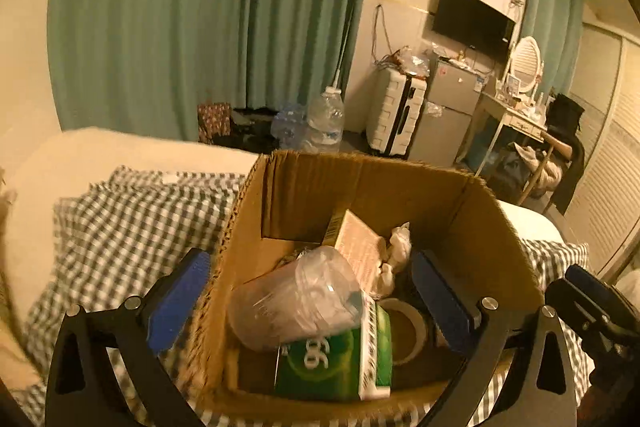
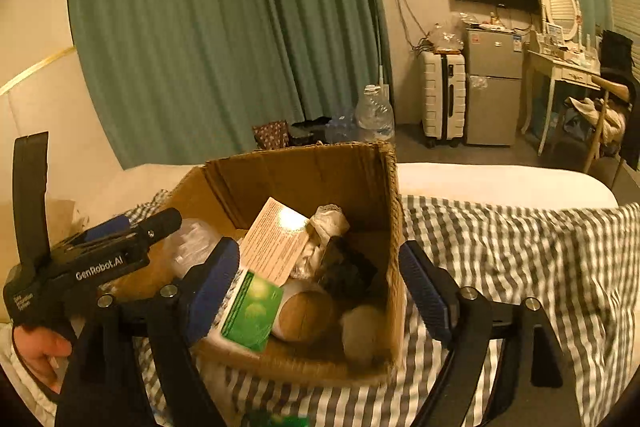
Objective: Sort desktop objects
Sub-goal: 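Open both grippers to drop the jar and device into the box, then lower both grippers toward the remaining items on the bedspread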
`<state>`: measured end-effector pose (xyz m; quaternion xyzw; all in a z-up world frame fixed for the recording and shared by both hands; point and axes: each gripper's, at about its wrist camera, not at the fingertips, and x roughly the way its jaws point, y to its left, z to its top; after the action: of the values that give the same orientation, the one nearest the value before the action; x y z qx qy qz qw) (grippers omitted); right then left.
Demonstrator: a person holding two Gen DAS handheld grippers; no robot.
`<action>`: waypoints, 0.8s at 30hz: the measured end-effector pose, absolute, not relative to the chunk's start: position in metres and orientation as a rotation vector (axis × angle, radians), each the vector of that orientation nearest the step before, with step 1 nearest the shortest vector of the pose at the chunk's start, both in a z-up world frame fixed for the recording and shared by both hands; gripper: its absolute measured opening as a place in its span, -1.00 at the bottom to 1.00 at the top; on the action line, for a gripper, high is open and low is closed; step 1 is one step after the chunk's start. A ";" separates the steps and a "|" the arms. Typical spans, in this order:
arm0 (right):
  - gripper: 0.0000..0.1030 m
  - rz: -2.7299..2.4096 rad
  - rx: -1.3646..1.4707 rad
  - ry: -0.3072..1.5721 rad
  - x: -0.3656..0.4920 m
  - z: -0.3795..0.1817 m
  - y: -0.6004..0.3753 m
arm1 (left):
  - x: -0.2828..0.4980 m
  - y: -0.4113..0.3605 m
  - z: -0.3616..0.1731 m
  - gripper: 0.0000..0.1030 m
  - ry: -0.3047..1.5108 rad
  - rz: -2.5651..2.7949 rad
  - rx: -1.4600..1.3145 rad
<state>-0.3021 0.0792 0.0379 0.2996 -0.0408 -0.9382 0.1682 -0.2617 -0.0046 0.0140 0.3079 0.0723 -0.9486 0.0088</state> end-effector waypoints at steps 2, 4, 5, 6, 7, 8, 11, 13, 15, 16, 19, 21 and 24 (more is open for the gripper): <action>0.61 -2.675 0.857 -0.137 -0.281 0.042 0.086 | -0.244 0.000 0.027 1.00 0.202 -2.984 0.927; 0.61 -2.670 0.870 -0.156 -0.265 0.044 0.090 | -0.222 0.006 0.036 1.00 0.173 -2.991 0.917; 0.61 -2.667 0.879 -0.158 -0.255 0.046 0.093 | -0.211 0.007 0.039 1.00 0.167 -2.992 0.914; 0.61 -2.673 0.888 -0.154 -0.244 0.047 0.095 | -0.194 0.009 0.040 1.00 0.162 -2.998 0.915; 0.61 -2.677 0.893 -0.147 -0.237 0.047 0.096 | -0.187 0.010 0.043 1.00 0.161 -3.001 0.916; 0.62 -2.682 0.898 -0.141 -0.226 0.046 0.098 | -0.175 0.011 0.042 1.00 0.159 -3.004 0.917; 0.63 -2.675 0.925 -0.127 -0.198 0.037 0.097 | -0.137 0.013 0.030 1.00 0.144 -2.984 0.941; 0.63 -2.674 0.943 -0.114 -0.185 0.030 0.098 | -0.119 0.010 0.019 1.00 0.158 -2.962 0.975; 0.63 -2.674 0.969 -0.097 -0.170 0.017 0.095 | -0.100 0.007 -0.001 1.00 0.184 -2.932 1.001; 0.63 -2.672 0.978 -0.090 -0.163 0.010 0.094 | -0.092 0.007 -0.010 1.00 0.194 -2.920 1.014; 0.63 -2.676 1.017 -0.076 -0.152 -0.013 0.086 | -0.076 0.008 -0.035 1.00 0.214 -2.902 1.034; 0.63 -2.681 1.034 -0.079 -0.147 -0.026 0.083 | -0.071 0.010 -0.054 1.00 0.208 -2.883 1.047; 0.63 -2.670 1.077 -0.072 -0.146 -0.047 0.081 | -0.070 0.022 -0.082 1.00 0.178 -2.887 1.121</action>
<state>-0.1457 0.0807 -0.0469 0.3709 -0.0247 -0.9191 0.1305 -0.0696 0.0220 -0.0816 0.3613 0.0573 -0.9305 0.0200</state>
